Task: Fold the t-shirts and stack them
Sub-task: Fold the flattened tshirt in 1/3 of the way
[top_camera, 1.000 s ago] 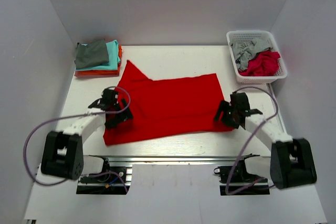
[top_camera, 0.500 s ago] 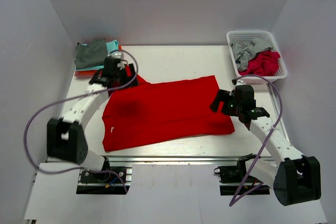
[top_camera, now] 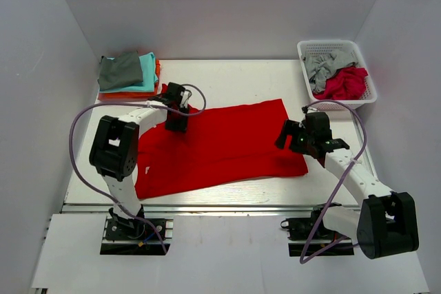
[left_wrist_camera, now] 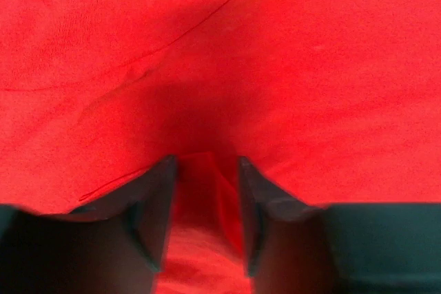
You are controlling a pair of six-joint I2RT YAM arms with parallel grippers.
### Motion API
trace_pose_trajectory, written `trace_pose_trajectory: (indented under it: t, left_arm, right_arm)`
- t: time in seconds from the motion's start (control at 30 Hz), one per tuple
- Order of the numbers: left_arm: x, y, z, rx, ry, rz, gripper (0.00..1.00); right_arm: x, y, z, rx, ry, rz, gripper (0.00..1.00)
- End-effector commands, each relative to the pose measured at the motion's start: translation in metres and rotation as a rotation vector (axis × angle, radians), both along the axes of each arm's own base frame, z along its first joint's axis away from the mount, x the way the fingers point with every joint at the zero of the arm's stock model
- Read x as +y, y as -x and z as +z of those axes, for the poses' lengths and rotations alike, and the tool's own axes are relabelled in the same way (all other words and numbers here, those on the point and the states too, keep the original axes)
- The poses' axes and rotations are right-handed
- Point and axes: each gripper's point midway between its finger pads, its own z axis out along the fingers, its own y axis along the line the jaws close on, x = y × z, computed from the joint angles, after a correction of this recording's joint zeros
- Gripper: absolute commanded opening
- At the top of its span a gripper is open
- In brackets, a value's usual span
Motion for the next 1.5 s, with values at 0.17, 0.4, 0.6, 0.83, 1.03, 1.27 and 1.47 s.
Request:
trace_pose_trajectory:
  t: [0.17,0.4,0.6,0.83,1.03,1.27,1.47]
  left_arm:
    - [0.012,0.000,0.004,-0.001,-0.075,0.049,0.00]
    - [-0.011,-0.011,0.050,-0.195,0.081,-0.022,0.00]
    - [-0.023,-0.008,0.051,-0.216,0.125,-0.128,0.33]
    - [-0.001,-0.026,0.039,-0.147,0.003,0.051,1.00]
    - [0.007,-0.044,0.085,-0.300,0.077,0.172,1.00]
    - [0.008,-0.004,0.115,-0.356,0.169,0.166,1.00]
    - [-0.077,0.061,0.110,-0.255,0.552,-0.311,1.00]
  right_arm:
    - [-0.007,-0.004,0.001,-0.028,0.043,-0.008,0.90]
    - [-0.006,-0.002,0.000,-0.028,0.031,-0.004,0.90]
    - [-0.005,0.001,-0.002,-0.029,0.029,0.007,0.90]
    - [-0.004,-0.003,0.006,-0.045,0.028,0.004,0.90]
    - [0.001,-0.013,0.022,-0.102,0.001,0.009,0.90]
    - [0.007,-0.013,0.021,-0.093,-0.017,0.042,0.90]
    - [0.006,-0.009,0.009,-0.053,-0.006,0.045,0.90]
